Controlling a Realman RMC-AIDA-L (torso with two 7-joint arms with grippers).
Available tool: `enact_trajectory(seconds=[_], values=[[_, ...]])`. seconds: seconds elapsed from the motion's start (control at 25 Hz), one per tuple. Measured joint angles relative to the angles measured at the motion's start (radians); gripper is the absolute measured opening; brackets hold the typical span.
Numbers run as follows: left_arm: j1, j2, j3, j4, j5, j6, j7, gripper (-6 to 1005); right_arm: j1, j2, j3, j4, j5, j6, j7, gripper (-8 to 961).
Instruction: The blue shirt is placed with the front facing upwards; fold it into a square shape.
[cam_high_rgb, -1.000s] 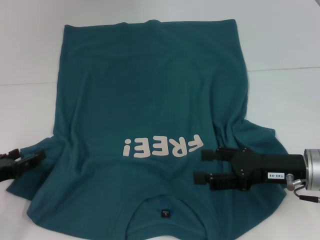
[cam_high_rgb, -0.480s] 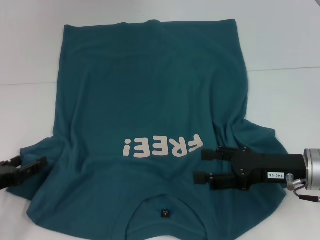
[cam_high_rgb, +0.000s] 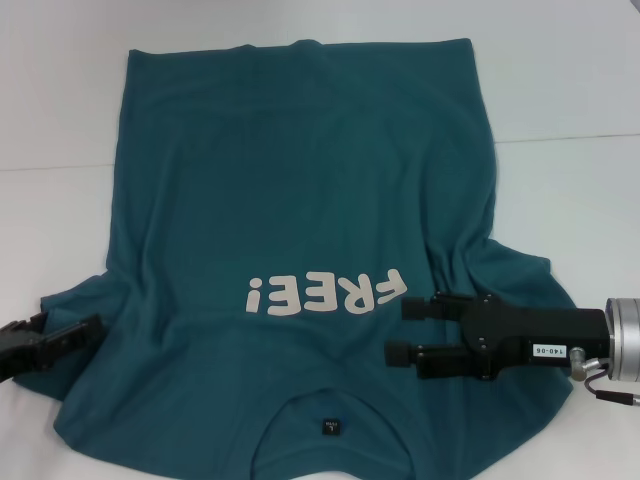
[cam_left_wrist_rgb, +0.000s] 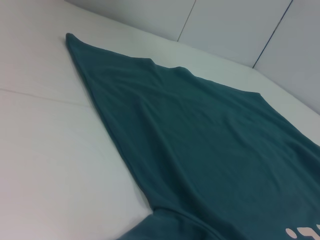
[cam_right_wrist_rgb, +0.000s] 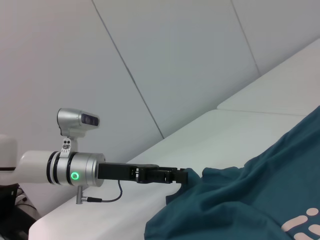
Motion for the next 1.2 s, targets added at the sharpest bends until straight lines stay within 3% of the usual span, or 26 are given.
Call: enact_trajectory(seconds=[0.28, 0.4, 1.04, 1.2], values=[[-0.005, 0.0, 0.008, 0.006, 0.004, -0.024, -0.001, 895, 0.0, 0.0, 0.0, 0.0, 0.003, 0.001, 0.0, 940], [-0.01, 0.0, 0.015, 0.006, 0.011, -0.025, -0.001, 687, 0.0, 0.0, 0.0, -0.001, 0.004, 0.003, 0.0, 941], [-0.019, 0.0, 0.016, 0.009, 0.014, -0.042, -0.003, 16, 0.0, -0.002, 0.0, 0.0, 0.014, 0.007, 0.0, 940], [-0.019, 0.0, 0.016, 0.009, 0.014, -0.043, -0.004, 11, 0.0, -0.002, 0.0, 0.0, 0.014, 0.013, 0.0, 941]])
